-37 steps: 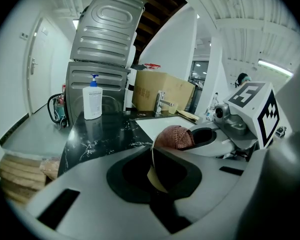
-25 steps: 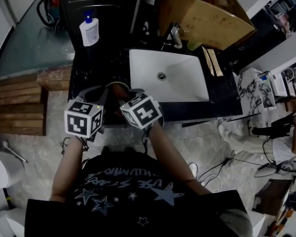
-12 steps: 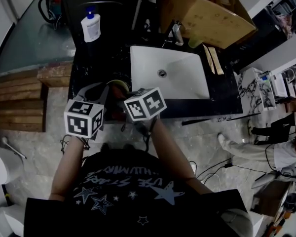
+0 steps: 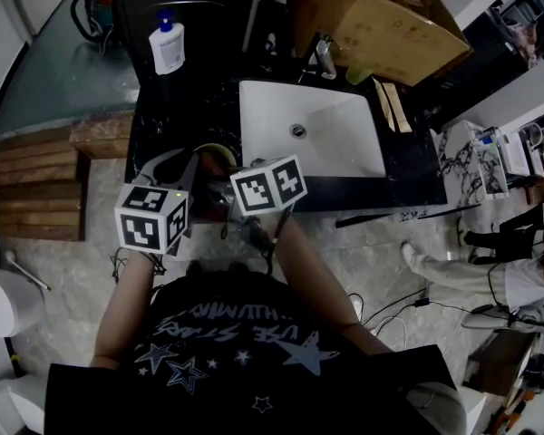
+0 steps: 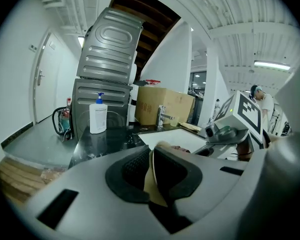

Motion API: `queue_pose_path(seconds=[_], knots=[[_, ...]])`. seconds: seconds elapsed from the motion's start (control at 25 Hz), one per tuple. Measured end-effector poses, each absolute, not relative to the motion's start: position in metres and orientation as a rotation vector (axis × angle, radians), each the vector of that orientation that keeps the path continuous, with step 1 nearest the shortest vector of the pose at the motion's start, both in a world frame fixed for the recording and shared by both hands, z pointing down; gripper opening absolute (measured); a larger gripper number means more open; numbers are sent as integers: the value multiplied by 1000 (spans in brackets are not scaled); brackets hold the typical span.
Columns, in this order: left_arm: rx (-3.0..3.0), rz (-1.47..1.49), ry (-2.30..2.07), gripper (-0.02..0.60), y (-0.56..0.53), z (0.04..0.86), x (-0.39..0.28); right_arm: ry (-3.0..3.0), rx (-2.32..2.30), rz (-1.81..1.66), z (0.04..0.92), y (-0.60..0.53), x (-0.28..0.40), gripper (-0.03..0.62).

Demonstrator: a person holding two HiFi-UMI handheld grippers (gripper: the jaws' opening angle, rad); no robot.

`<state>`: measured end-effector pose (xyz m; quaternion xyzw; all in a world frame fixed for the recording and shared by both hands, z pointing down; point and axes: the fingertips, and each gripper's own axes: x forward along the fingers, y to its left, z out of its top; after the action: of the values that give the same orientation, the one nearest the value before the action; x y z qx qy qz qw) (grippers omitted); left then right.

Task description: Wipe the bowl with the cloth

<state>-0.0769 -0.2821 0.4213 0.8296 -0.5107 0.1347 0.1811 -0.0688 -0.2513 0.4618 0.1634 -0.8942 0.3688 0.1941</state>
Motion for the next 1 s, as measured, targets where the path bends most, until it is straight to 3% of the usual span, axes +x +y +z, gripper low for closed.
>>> queue_pose_path(seconds=[0.36, 1.0], knots=[[2335, 373, -1436, 26, -283, 424, -76, -2589, 496, 1161, 446, -262, -55, 63], [2141, 279, -1460, 23, -293, 449, -133, -2798, 670, 951, 395, -287, -16, 63]])
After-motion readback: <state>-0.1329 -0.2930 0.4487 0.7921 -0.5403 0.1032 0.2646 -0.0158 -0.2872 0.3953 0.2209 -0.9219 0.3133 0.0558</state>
